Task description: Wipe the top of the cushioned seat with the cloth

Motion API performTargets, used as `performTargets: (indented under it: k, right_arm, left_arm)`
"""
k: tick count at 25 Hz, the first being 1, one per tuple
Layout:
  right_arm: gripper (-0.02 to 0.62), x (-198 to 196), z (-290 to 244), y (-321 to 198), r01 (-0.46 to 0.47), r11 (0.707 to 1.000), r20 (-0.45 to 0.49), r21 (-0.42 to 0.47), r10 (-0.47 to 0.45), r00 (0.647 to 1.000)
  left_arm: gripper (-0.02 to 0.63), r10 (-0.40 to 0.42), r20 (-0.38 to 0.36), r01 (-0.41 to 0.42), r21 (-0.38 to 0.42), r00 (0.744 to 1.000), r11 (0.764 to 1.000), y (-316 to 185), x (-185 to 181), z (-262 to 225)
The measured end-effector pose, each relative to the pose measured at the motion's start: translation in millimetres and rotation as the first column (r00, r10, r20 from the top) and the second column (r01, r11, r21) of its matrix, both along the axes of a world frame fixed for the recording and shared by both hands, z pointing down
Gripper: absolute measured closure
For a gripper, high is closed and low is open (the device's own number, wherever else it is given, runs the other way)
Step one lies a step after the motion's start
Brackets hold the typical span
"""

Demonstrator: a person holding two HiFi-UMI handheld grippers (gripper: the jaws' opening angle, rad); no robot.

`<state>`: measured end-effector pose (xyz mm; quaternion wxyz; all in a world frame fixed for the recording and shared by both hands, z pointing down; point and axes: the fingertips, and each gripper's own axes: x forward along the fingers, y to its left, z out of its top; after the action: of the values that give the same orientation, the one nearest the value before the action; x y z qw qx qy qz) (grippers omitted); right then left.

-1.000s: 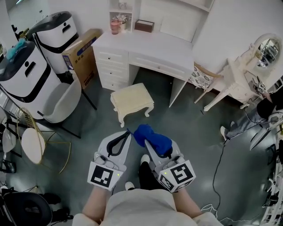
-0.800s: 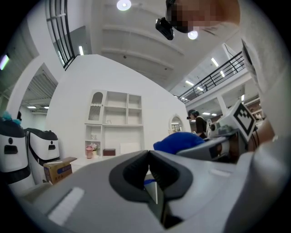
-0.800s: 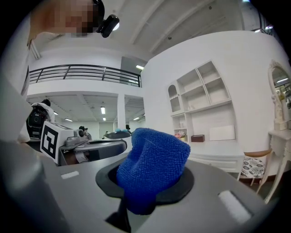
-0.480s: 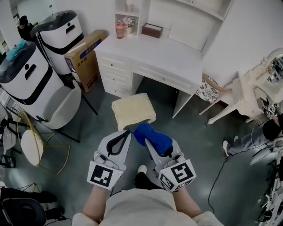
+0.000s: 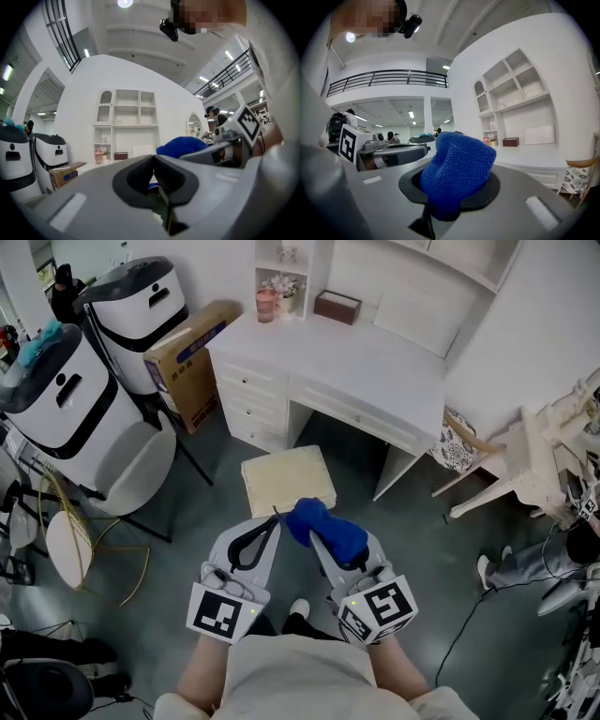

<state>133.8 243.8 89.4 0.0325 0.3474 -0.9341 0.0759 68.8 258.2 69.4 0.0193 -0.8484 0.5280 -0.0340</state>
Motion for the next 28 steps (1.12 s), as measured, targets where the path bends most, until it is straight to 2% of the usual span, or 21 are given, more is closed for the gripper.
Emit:
performTargets:
  k: [6,15,28]
  right_arm:
    - [0.480,-20,4,-26,-0.011,1.000,-0.007,-0.013,0.010,1.000]
    - [0.480,-64,1,-74,-0.106,0.994,-0.013,-0.035,0.106,0.994]
    - [0.480,-127,3,-139,-0.240,0.969,-0.019,-0.049,0.240,0.971]
  left_arm:
    - [0.606,-0.004,-0.014,0.004,-0.016,1.000,1.000,-25,-25,4]
    - [0.606,0.076,-0.019,-0.077,-0.035,0.997,0.996,-80,-73,-1]
    - [0.606,0.187,-0.025,-0.188,-0.056,0.982,0.981,-152,-144,5]
